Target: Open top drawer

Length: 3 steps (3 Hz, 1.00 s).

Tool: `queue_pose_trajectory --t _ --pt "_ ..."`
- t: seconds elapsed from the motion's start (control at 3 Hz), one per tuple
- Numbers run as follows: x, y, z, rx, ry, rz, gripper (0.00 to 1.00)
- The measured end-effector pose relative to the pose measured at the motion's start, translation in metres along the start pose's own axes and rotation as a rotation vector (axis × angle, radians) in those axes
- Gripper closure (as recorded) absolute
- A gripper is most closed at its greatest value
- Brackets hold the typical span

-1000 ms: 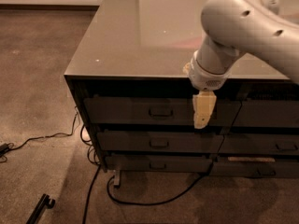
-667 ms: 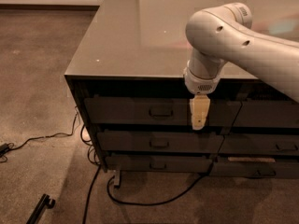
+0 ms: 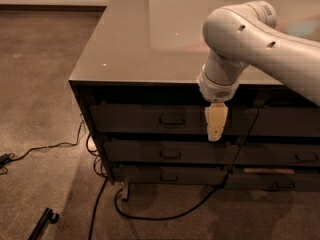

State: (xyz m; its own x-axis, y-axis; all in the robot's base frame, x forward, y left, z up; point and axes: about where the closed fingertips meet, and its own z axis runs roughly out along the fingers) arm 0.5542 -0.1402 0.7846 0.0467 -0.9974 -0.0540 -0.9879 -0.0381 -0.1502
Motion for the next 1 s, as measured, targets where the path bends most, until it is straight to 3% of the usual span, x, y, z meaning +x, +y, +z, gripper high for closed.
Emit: queue_pose_trajectory --t 0.67,1.0 --pt "0.003 0.033 -0.043 0.049 -0.077 -0.023 0.00" --pt "-0.003 0.043 -0.030 0.022 -0.080 -0.022 0.00"
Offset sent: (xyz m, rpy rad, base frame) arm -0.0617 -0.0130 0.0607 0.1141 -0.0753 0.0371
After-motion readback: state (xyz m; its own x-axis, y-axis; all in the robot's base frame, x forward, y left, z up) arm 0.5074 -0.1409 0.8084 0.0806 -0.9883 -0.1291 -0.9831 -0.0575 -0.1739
